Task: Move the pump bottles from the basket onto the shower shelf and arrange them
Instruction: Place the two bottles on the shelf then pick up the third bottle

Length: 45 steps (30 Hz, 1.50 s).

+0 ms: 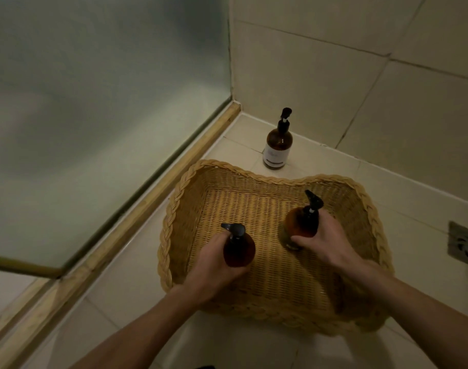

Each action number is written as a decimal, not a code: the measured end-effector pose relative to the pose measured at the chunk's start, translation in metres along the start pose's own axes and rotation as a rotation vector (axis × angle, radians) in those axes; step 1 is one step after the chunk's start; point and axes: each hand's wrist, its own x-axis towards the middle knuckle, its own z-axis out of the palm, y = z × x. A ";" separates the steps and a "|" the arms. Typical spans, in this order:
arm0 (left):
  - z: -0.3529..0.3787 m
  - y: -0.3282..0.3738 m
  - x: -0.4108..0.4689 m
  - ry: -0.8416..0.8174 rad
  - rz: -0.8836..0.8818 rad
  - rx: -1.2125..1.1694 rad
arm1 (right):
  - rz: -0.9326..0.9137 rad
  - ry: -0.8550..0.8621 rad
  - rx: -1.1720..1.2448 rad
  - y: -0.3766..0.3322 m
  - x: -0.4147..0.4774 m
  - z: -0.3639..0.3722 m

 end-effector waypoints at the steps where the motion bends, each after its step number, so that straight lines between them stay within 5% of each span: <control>1: -0.002 0.002 0.001 0.006 -0.001 -0.013 | -0.001 -0.008 -0.001 -0.001 -0.001 -0.001; 16: -0.096 0.134 0.011 0.153 -0.018 0.077 | -0.063 0.170 -0.002 -0.135 -0.030 -0.095; 45: -0.434 0.656 -0.095 0.075 0.072 0.055 | -0.046 0.229 0.076 -0.571 -0.223 -0.530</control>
